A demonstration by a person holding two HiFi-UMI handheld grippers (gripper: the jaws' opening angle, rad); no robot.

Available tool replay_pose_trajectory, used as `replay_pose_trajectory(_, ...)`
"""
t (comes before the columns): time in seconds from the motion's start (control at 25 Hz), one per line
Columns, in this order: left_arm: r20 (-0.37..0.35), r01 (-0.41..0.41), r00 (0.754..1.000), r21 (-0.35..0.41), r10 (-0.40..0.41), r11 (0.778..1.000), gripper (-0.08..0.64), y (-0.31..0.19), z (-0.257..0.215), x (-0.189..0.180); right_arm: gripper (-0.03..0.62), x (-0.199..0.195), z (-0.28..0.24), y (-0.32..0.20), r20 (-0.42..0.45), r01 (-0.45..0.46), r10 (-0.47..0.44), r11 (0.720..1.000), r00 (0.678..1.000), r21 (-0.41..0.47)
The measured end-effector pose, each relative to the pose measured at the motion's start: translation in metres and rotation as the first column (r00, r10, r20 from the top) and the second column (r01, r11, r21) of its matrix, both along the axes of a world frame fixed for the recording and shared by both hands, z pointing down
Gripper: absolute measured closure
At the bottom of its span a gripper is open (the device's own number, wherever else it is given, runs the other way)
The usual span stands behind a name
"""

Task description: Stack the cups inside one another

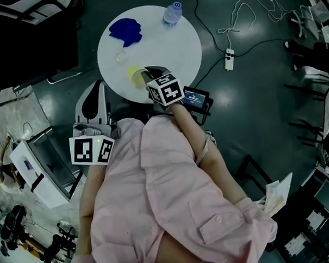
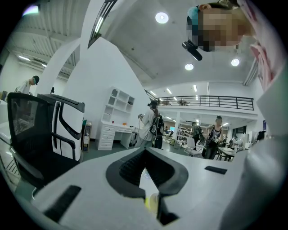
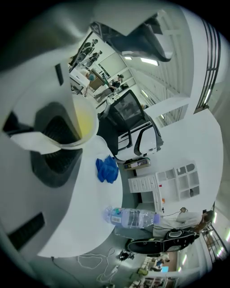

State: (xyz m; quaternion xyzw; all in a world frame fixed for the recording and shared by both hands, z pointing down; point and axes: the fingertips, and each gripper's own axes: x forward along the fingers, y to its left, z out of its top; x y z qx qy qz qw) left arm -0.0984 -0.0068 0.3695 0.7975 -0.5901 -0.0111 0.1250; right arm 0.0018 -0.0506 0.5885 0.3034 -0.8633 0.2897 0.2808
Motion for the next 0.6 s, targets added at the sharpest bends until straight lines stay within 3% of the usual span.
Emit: replay_pose_trajectory(0.6, -0.008, -0.008, 1.000, 0.014, 0.008, 1.000, 0.551, -0.003, 0.001, 0.002, 0.552, 0.021, -0.068, -0.024, 0.178, -0.164, 0.143, 0.980, 0.974, 0.111)
